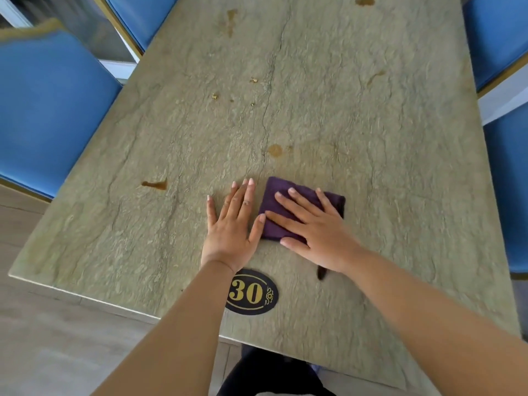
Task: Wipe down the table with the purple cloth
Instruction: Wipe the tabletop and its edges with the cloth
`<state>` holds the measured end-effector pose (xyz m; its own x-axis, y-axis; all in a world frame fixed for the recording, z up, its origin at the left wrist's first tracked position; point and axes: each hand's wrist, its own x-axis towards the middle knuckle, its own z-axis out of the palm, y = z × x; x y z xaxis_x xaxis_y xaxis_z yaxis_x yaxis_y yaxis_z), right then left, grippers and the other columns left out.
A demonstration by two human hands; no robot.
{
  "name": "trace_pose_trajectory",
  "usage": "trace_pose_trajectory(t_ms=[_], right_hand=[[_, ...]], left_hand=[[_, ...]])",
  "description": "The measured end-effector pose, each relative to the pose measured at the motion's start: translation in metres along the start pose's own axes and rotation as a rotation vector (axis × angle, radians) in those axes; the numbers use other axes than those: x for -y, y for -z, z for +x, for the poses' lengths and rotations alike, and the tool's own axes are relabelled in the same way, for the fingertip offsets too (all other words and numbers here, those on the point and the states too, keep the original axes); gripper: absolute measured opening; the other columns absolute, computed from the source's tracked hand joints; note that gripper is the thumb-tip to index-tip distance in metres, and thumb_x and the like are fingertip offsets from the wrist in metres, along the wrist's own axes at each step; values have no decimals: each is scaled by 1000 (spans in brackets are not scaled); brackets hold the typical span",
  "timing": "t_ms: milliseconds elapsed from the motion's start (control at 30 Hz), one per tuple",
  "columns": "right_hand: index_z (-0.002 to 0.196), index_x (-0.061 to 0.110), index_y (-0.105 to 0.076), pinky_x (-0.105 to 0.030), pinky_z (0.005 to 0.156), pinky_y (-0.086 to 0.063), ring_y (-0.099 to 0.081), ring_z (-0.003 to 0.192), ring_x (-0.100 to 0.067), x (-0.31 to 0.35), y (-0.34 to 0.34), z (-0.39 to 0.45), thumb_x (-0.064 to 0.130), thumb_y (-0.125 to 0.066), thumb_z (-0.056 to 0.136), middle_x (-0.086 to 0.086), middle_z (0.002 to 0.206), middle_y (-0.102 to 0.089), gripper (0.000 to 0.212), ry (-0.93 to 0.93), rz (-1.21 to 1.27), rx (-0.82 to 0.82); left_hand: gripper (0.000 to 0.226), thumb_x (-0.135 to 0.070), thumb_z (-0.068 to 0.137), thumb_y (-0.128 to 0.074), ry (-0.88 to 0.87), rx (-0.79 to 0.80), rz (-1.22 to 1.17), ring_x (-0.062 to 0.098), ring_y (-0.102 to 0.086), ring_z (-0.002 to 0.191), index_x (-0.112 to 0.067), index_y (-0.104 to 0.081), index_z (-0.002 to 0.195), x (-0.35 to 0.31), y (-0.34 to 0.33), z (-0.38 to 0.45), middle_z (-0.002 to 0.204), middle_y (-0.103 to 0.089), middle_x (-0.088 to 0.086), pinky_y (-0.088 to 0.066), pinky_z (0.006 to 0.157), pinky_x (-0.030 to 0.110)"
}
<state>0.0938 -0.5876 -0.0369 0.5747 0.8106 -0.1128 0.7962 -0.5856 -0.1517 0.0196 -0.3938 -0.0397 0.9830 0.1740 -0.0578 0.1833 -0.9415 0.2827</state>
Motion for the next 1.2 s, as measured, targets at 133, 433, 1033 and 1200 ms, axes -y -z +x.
trace_pose_trajectory(t_ms=[133, 433, 1033, 1200], right_hand=[[145, 52, 2, -55, 117, -1, 8, 147, -12, -66, 4, -27, 63, -6, 92, 13, 160, 6, 55, -386, 4, -40], [150, 41, -7, -59, 115, 2, 6, 148, -21, 69, -24, -46, 53, -11, 98, 4, 161, -1, 54, -366, 14, -80], [148, 45, -12, -53, 117, 3, 3, 148, -19, 95, -40, -175, 53, -21, 98, 7, 161, -5, 51, -321, 16, -60], [144, 54, 3, -53, 117, 3, 12, 146, -13, 10, -32, -240, 65, -7, 90, 15, 159, 7, 55, -724, 42, -54]], left_hand=[[63, -57, 95, 0, -20, 17, 36, 8, 17, 147, -34, 16, 151, 3, -2, 0, 162, 6, -11, 9, 118, 54], [64, -60, 92, -1, -21, 96, 145, 16, 16, 148, -39, 9, 151, 2, -3, 2, 162, 14, -6, 11, 116, 58], [66, -50, 96, 3, -106, 180, -218, 9, 13, 148, -25, -23, 152, -109, -28, -40, 163, -2, -7, 22, 114, 47], [56, -47, 101, -7, -312, 227, -93, 11, 13, 148, -30, -19, 152, -144, -43, -55, 162, -1, -15, 18, 115, 53]])
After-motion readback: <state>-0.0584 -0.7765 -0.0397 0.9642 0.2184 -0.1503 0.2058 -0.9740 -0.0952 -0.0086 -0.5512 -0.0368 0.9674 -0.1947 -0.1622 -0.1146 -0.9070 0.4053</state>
